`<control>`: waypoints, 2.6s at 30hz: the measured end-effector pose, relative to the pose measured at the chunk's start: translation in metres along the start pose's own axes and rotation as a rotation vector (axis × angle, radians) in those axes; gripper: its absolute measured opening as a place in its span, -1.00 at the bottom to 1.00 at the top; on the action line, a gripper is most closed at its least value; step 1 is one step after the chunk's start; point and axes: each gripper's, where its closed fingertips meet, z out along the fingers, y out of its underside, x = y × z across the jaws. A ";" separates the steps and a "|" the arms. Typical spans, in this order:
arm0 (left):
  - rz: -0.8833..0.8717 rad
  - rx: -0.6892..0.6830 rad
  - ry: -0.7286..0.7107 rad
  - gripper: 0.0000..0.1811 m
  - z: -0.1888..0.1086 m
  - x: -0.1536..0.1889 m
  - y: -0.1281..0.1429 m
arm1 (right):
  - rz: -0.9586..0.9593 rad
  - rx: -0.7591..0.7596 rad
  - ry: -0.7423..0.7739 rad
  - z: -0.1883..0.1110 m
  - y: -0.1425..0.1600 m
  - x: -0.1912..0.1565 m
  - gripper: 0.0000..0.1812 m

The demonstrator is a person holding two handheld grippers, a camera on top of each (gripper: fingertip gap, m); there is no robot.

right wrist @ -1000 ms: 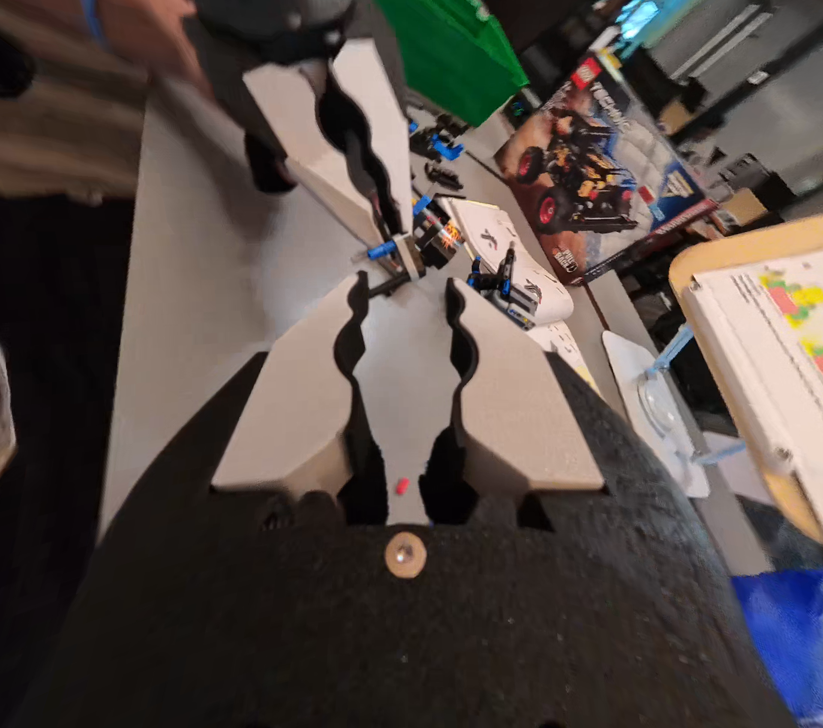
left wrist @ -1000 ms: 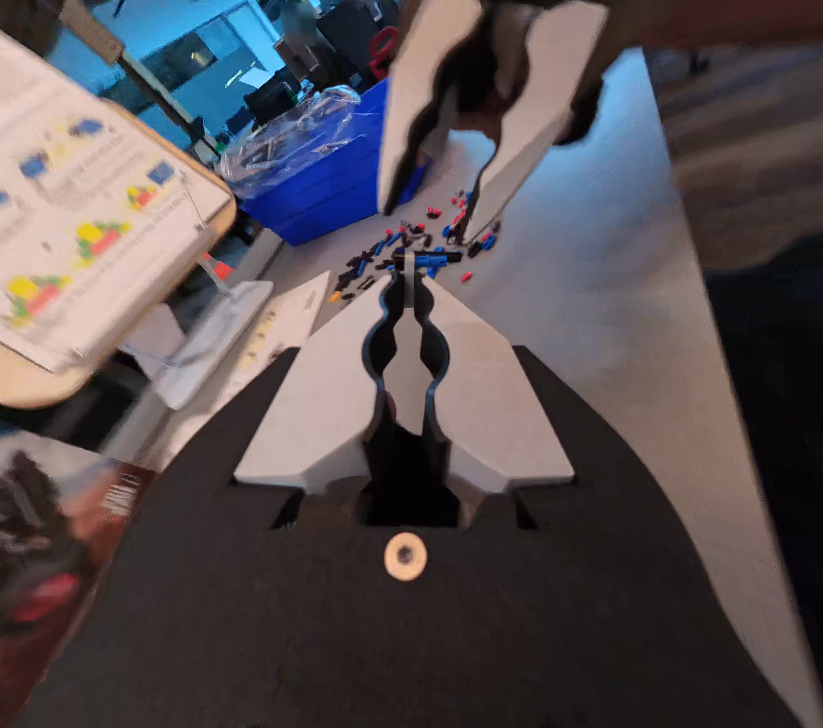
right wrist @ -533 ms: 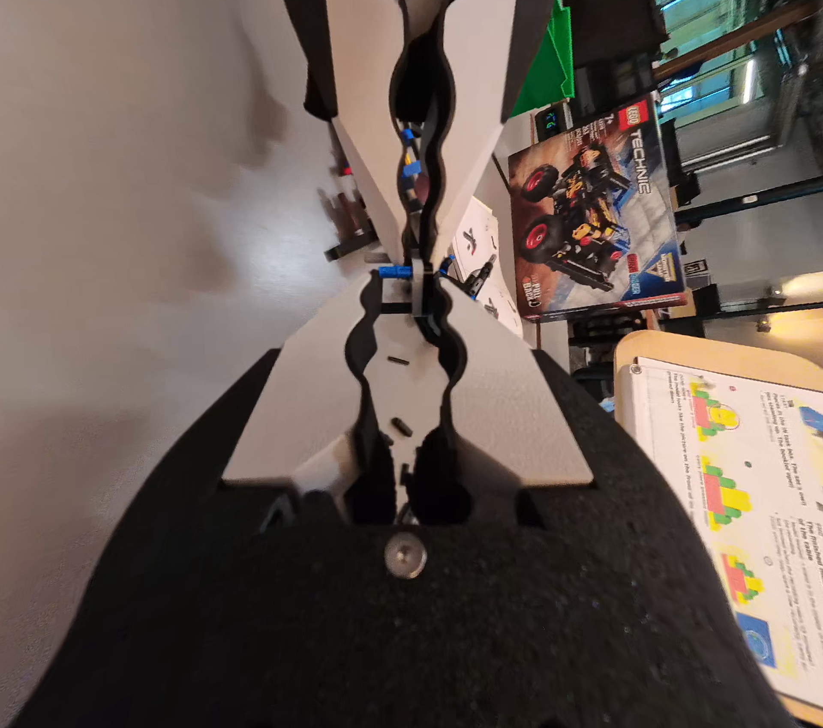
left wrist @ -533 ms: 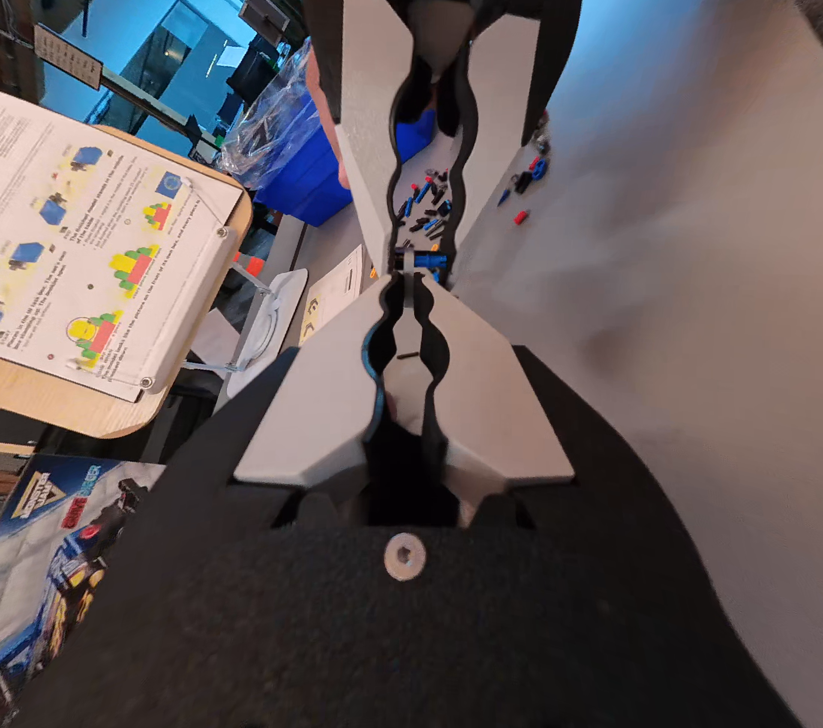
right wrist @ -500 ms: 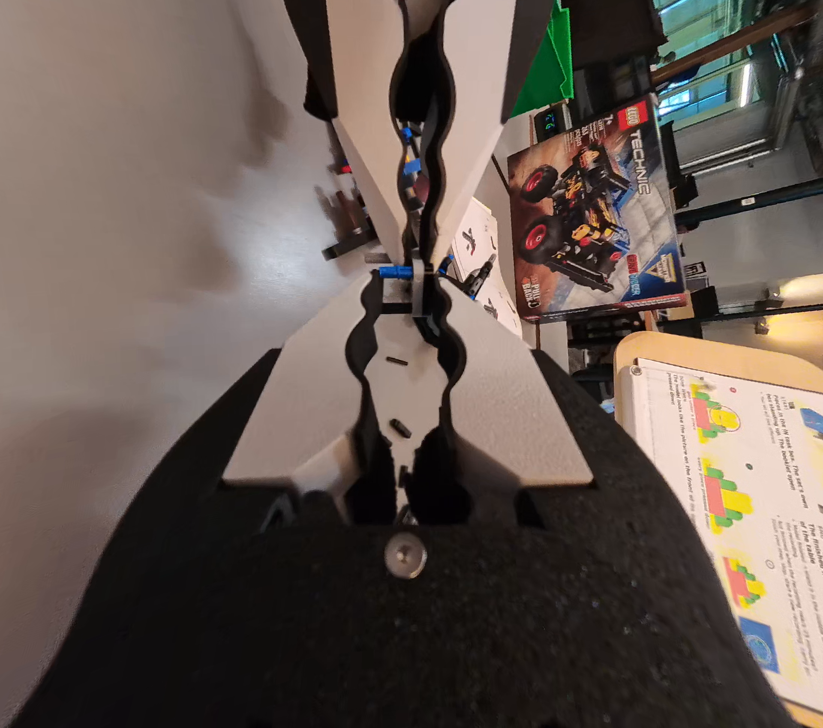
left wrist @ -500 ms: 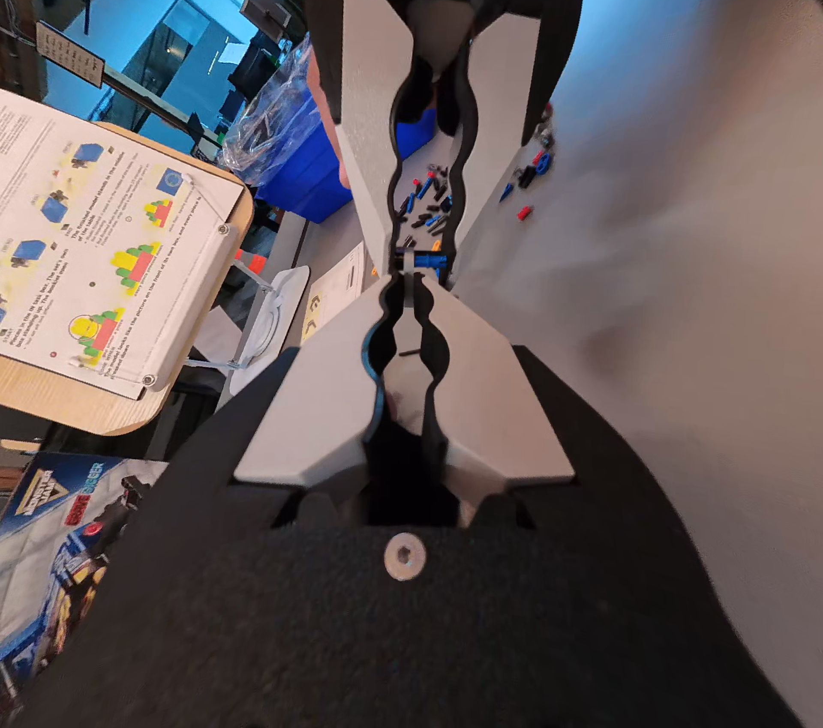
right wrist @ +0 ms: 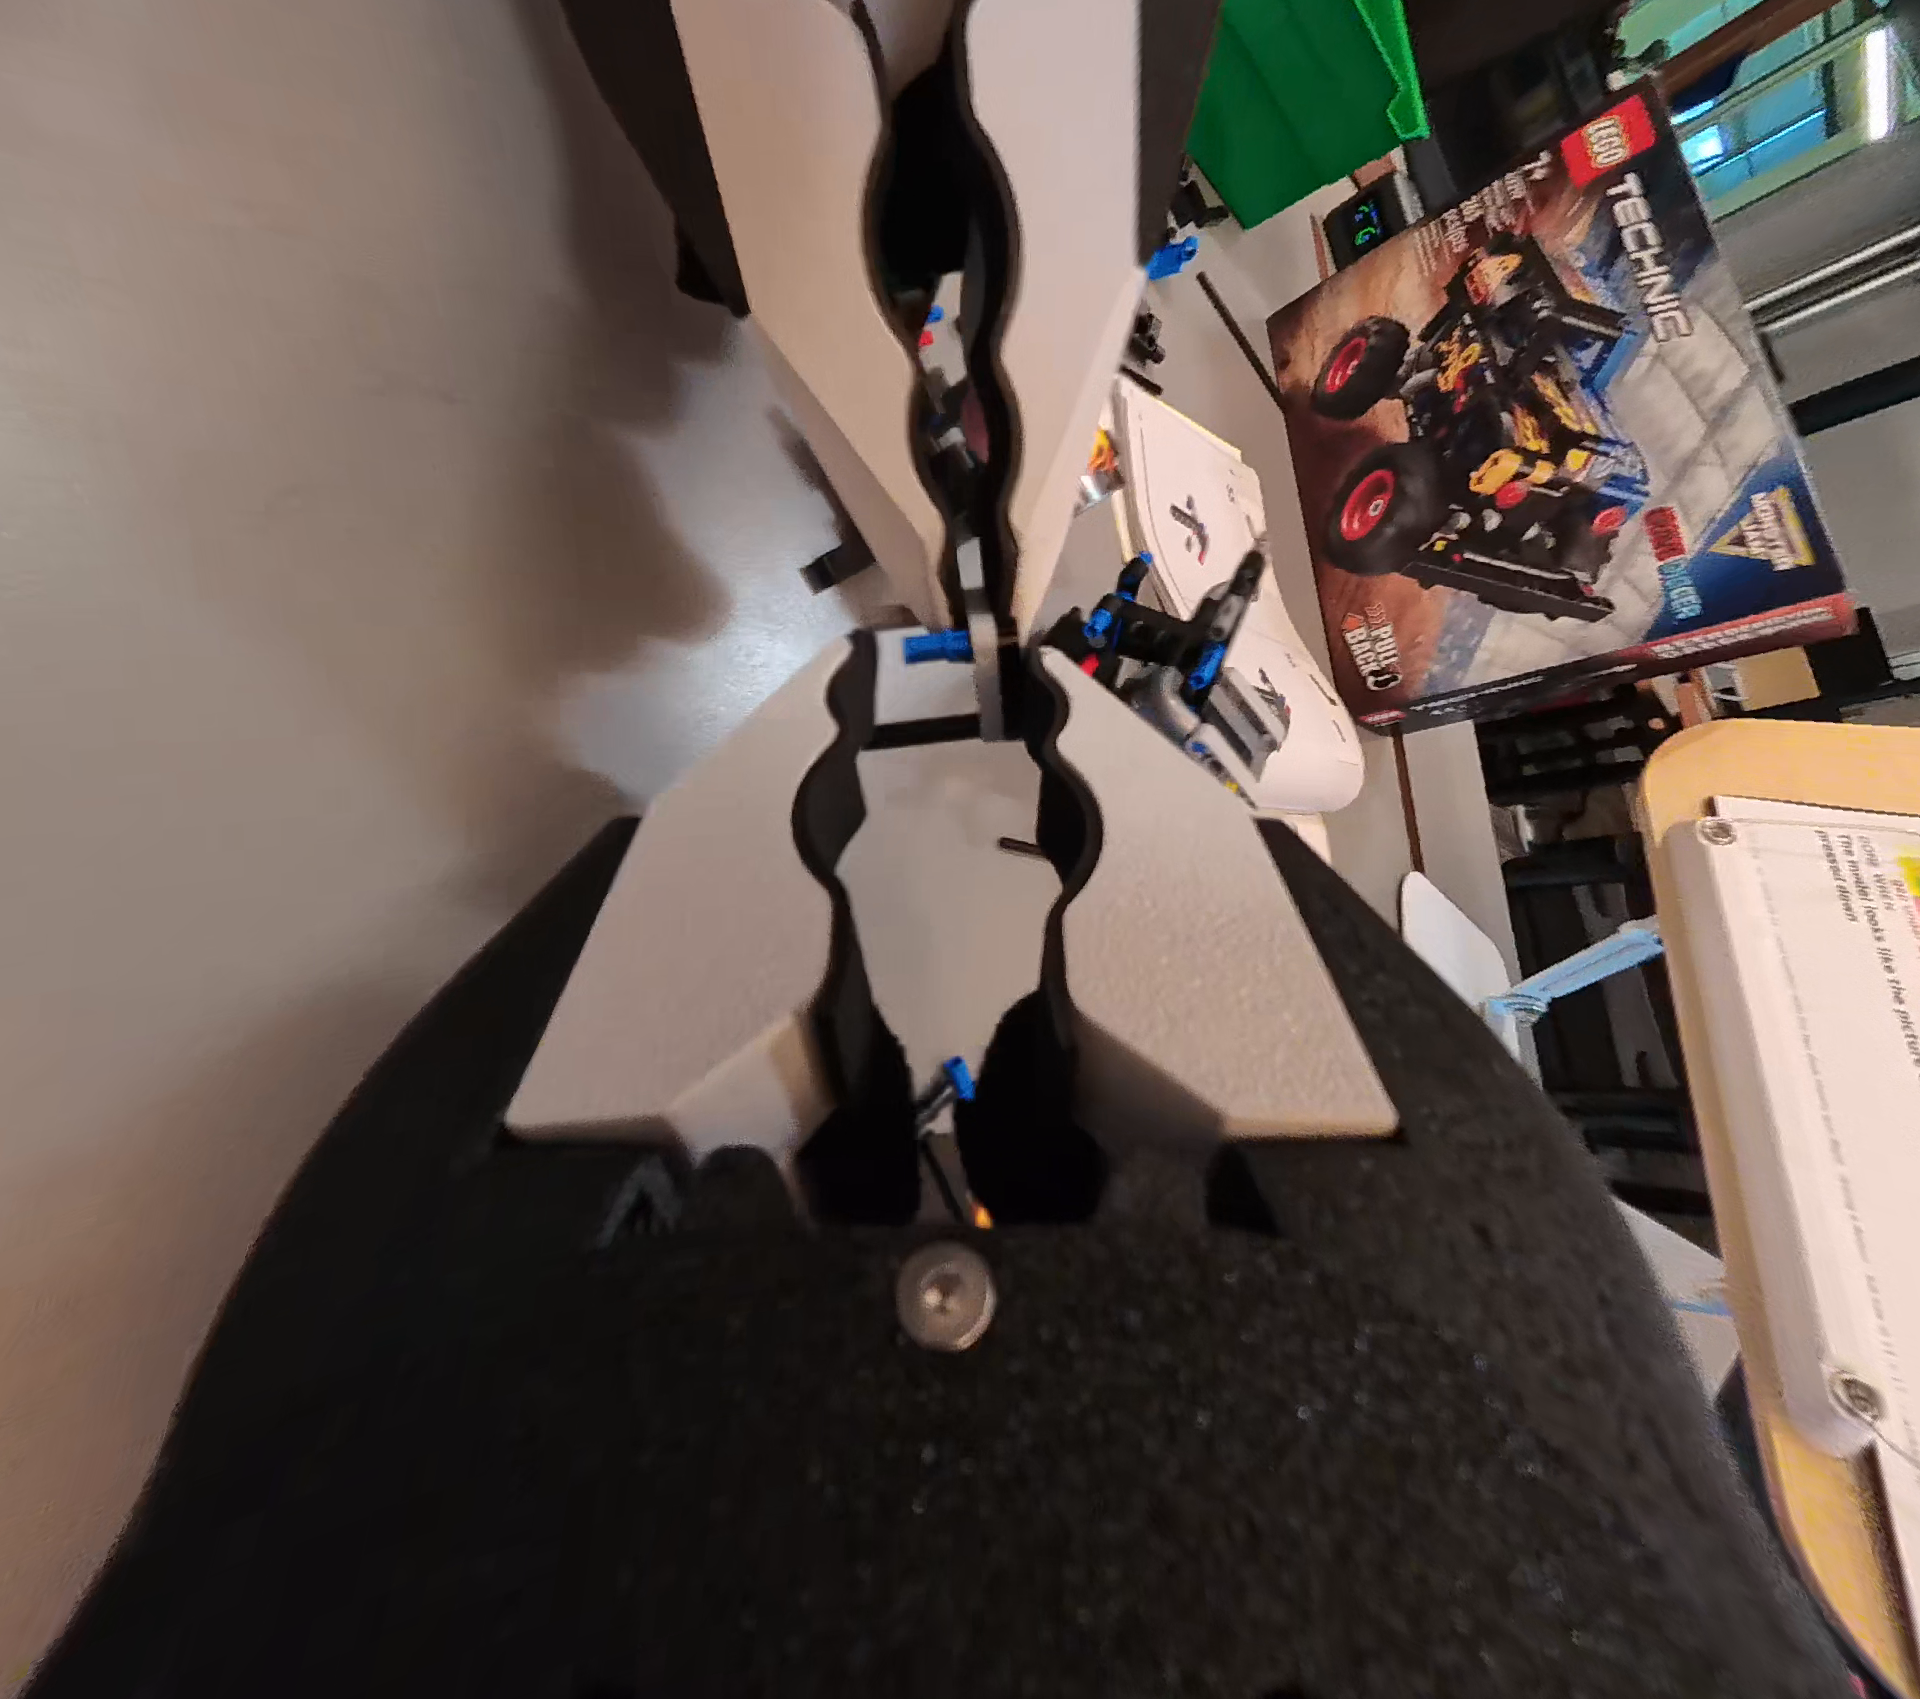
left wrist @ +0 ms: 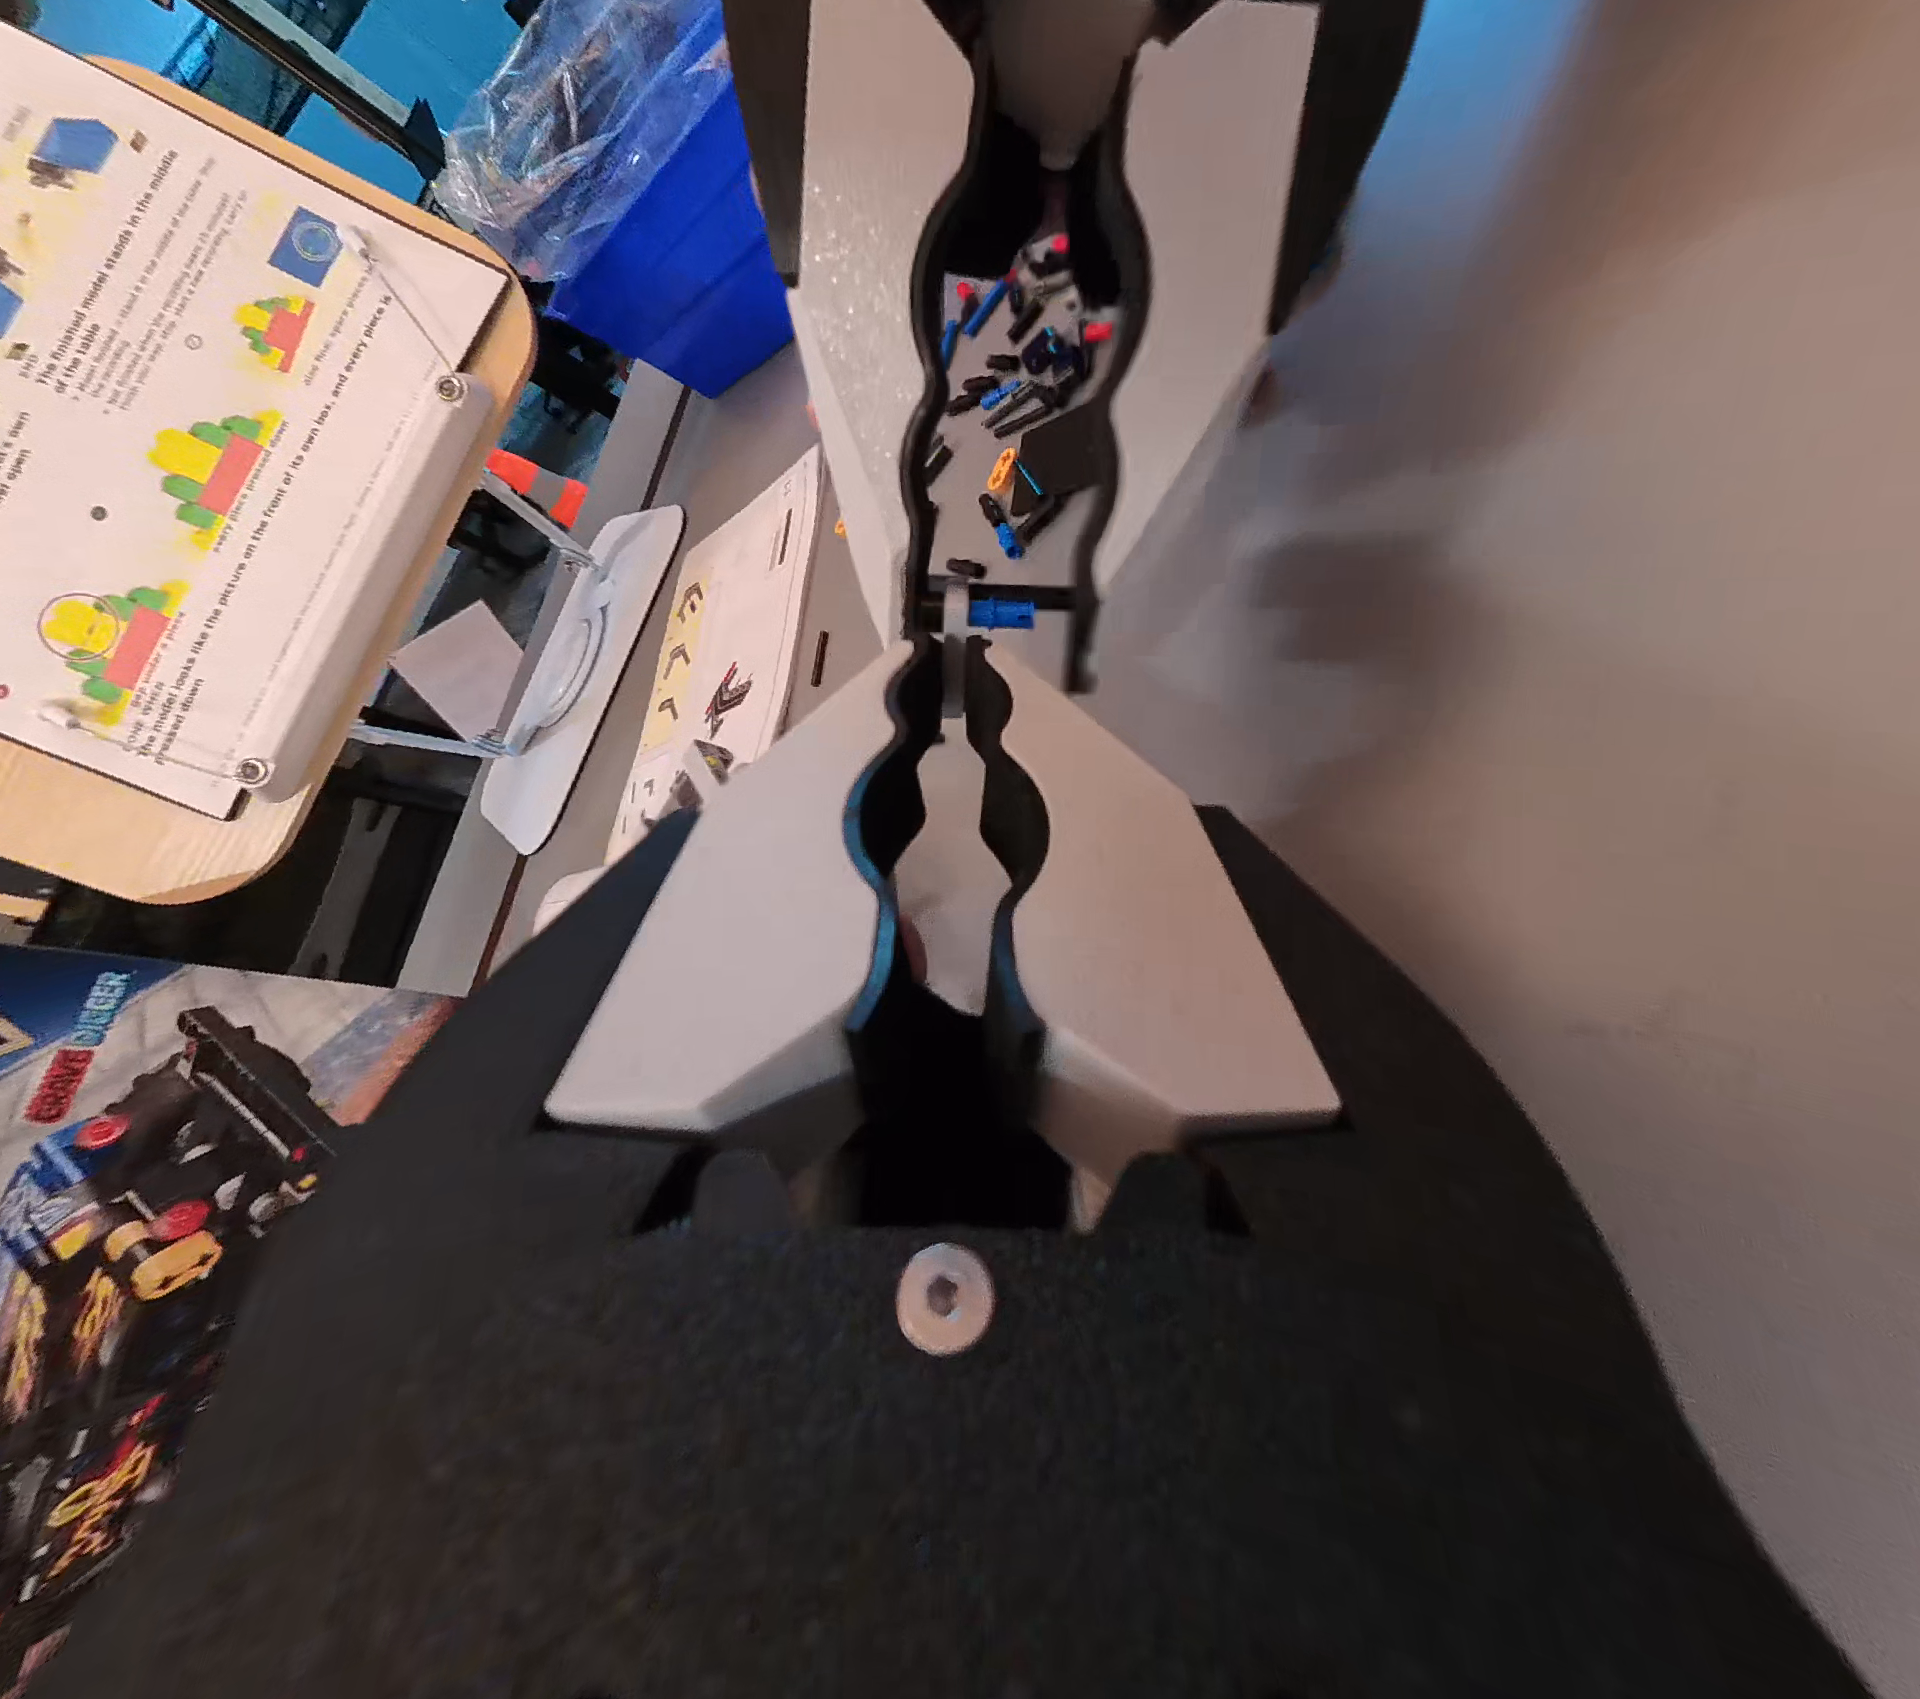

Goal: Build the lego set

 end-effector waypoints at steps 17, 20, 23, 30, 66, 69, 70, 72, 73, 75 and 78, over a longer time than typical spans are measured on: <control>0.050 -0.015 0.016 -0.97 0.005 0.015 -0.001 | 0.004 -0.021 -0.049 -0.002 0.007 -0.011 -0.81; 0.044 -0.011 0.008 -0.97 0.004 0.013 -0.001 | 0.037 -0.003 -0.060 -0.002 0.005 -0.011 -0.81; 0.030 -0.027 -0.017 -0.97 0.004 0.005 0.001 | 0.067 -0.015 -0.019 0.001 0.004 -0.003 -0.80; 0.051 -0.064 -0.022 -0.97 0.006 0.006 0.007 | -0.051 -0.056 0.076 0.004 0.005 0.001 -0.75; 0.296 -0.041 -0.243 -0.98 -0.005 -0.005 -0.005 | -0.012 0.054 0.105 -0.007 -0.005 0.007 -0.70; 0.315 -0.057 -0.289 -0.99 -0.007 -0.012 -0.002 | 0.026 0.099 0.110 -0.015 -0.006 0.013 -0.67; 0.302 -0.059 -0.295 -0.98 -0.008 -0.014 -0.001 | 0.037 0.106 0.114 -0.017 -0.004 0.015 -0.66; 0.282 -0.059 -0.295 -0.99 -0.009 -0.018 0.001 | 0.039 0.102 0.136 -0.019 -0.001 0.020 -0.66; 0.274 -0.063 -0.293 -0.98 -0.008 -0.019 0.002 | 0.030 0.094 0.145 -0.019 0.001 0.021 -0.66; 0.245 -0.065 -0.269 -0.98 -0.006 -0.017 0.005 | 0.006 0.085 0.164 -0.019 0.002 0.023 -0.66; 0.183 -0.032 -0.207 -0.98 -0.005 -0.010 -0.001 | -0.041 0.096 0.194 -0.016 -0.004 0.021 -0.68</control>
